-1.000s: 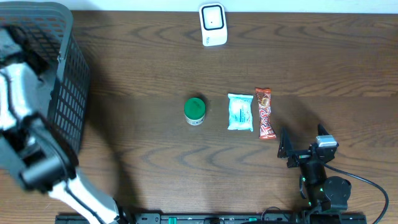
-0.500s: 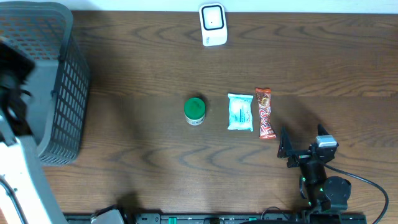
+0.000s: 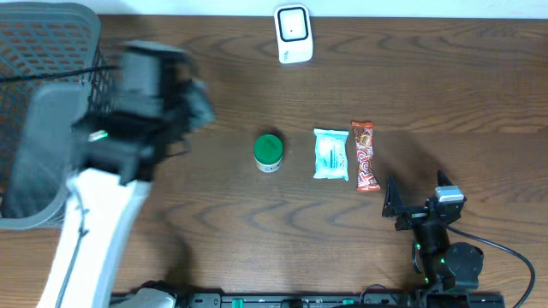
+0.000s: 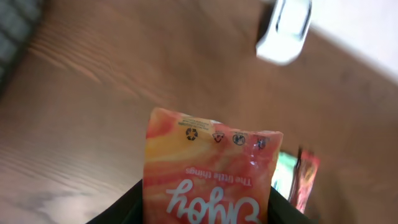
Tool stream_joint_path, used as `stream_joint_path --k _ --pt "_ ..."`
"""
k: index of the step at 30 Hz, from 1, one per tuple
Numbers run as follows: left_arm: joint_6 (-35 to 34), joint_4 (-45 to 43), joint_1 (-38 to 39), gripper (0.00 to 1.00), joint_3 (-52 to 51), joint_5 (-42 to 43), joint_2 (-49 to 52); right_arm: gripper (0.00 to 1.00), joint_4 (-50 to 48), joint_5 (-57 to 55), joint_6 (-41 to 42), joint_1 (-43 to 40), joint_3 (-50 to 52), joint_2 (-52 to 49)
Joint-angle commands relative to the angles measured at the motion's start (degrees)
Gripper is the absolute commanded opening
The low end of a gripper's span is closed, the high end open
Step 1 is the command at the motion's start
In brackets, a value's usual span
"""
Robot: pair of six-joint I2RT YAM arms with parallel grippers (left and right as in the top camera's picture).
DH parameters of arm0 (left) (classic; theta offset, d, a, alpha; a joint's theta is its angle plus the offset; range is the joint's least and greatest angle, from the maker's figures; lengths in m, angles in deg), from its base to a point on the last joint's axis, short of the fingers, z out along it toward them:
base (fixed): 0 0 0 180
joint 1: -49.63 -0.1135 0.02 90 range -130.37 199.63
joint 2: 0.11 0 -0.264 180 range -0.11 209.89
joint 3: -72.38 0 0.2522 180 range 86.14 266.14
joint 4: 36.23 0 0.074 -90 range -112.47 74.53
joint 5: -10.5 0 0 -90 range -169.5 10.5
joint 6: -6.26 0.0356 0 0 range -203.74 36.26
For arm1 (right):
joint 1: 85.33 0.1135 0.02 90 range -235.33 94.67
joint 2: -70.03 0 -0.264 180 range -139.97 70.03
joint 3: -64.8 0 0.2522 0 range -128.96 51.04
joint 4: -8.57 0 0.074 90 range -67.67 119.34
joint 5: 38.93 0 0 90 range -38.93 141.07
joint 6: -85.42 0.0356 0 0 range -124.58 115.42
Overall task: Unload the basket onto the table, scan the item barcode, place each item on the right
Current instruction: 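Hold the orange box under the scanner, then set it between jar and wipes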
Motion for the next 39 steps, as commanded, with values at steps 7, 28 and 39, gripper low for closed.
stream_joint_path --k 7,28,39 --pt "-7.6 -3.8 17.5 0.44 -0.5 -4.9 14.4 0.99 0.2 0.5 0.5 0.6 0.1 0.2" --pt "-3.3 -12.9 24.8 0.98 0.0 -6.5 33.3 0.99 0.2 0.5 0.5 0.6 0.1 0.2" --pt "13.6 -12.6 21.2 0.98 5.4 -17.0 17.6 0.99 0.2 0.5 0.5 0.6 0.1 0.2"
